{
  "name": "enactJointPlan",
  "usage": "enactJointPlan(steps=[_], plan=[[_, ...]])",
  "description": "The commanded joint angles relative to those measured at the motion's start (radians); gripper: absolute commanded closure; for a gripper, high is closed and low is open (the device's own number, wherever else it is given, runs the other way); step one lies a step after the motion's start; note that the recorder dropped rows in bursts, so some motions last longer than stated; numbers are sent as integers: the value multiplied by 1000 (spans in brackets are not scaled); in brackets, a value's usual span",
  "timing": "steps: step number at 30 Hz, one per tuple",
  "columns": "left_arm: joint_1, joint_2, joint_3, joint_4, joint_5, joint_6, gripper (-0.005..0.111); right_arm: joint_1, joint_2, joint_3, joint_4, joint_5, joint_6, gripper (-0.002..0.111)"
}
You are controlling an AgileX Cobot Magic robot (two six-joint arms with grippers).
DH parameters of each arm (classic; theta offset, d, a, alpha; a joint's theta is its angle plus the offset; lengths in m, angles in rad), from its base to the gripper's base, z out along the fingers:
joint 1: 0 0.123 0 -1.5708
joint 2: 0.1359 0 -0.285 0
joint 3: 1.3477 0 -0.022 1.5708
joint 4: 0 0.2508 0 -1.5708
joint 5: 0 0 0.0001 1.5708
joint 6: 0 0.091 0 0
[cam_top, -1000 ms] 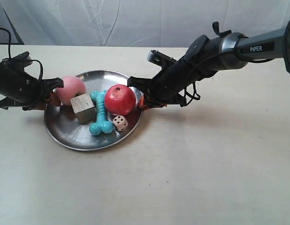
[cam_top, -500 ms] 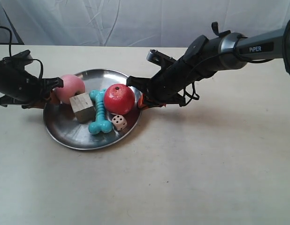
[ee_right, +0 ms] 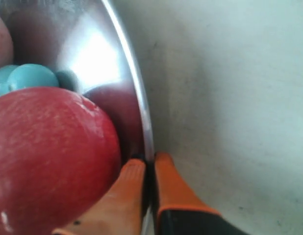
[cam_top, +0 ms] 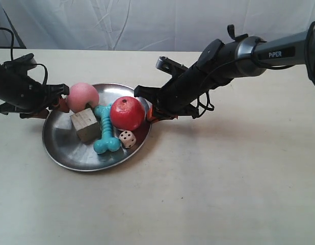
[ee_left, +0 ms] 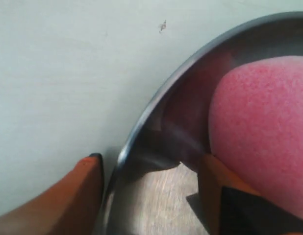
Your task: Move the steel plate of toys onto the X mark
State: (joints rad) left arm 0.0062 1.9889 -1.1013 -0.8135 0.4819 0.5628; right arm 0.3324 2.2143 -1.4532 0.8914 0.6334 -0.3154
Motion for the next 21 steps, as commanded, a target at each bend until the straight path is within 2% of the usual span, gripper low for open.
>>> enactJointPlan(steps=[1,21], plan=[[-9,-6,-5,-19,-8,-5,51,5,-5,-9,-18,8,-24,108],[-9,-6,-5,-4,-2,-5,51,5,-29,-9,-77,-36,-24,108]])
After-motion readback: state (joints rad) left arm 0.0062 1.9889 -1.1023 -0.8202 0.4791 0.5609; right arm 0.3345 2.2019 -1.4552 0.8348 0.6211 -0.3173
